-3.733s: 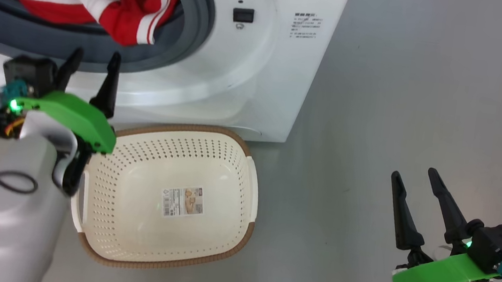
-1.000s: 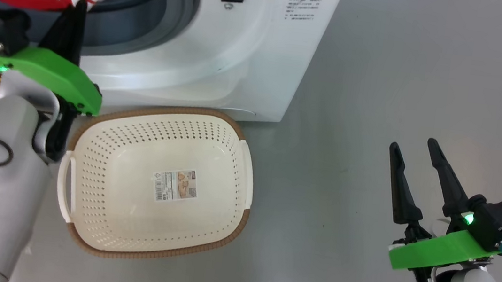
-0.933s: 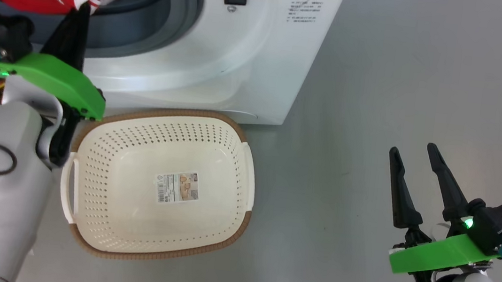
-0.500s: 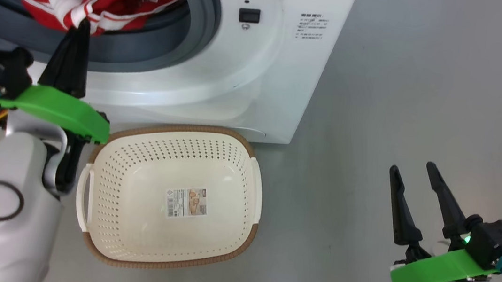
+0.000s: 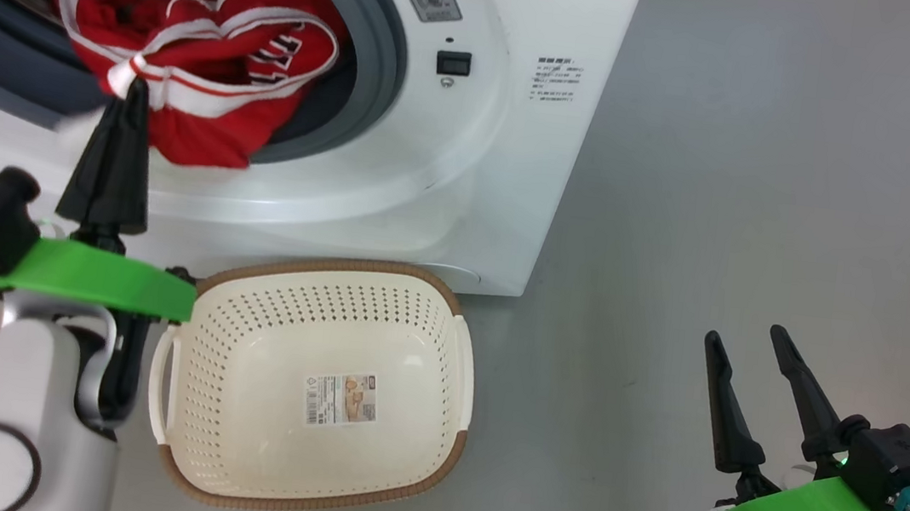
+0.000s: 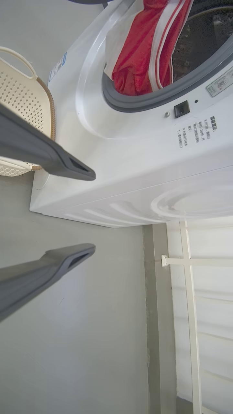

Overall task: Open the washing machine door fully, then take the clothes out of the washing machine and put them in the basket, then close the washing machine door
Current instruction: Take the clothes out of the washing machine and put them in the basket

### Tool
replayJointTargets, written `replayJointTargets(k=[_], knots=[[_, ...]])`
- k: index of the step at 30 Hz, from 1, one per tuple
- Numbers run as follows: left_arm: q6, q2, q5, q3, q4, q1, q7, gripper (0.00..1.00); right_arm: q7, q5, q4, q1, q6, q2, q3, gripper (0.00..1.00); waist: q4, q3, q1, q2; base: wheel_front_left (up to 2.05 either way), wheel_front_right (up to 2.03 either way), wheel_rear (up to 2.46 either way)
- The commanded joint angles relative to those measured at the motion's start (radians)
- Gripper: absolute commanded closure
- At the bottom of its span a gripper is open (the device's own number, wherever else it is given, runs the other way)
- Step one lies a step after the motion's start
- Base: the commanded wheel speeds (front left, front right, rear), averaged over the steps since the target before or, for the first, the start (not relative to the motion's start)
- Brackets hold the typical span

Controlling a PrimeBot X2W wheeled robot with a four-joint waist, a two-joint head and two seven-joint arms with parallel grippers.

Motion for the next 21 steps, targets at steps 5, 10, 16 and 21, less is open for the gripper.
replayJointTargets(k=[5, 10, 16, 21], knots=[[-0.006, 0.011, 0.009, 0.053, -0.135, 0.074, -0.012, 1.0, -0.006, 0.007, -0.021, 0.024, 0.006, -0.011, 0.014, 0.0, -0.001, -0.025, -0.0001, 0.0, 0.0, 0.0, 0.0], [-0.007, 0.005, 0.0, 0.056, -0.215, 0.122, -0.012, 1.0, -0.006, 0.006, -0.019, 0.035, 0.006, -0.012, 0.008, 0.0, -0.001, -0.042, -0.0001, 0.0, 0.0, 0.0, 0.0], [-0.007, -0.003, 0.0, 0.073, -0.326, 0.188, -0.012, 1.0, -0.006, 0.005, -0.02, 0.05, 0.006, -0.012, 0.005, 0.0, -0.001, -0.061, -0.0001, 0.0, 0.0, 0.0, 0.0], [-0.007, -0.013, 0.003, 0.075, -0.394, 0.228, -0.012, 1.0, -0.006, 0.004, -0.023, 0.054, 0.006, -0.013, 0.001, 0.0, 0.005, -0.059, -0.0001, 0.0, 0.0, 0.0, 0.0]])
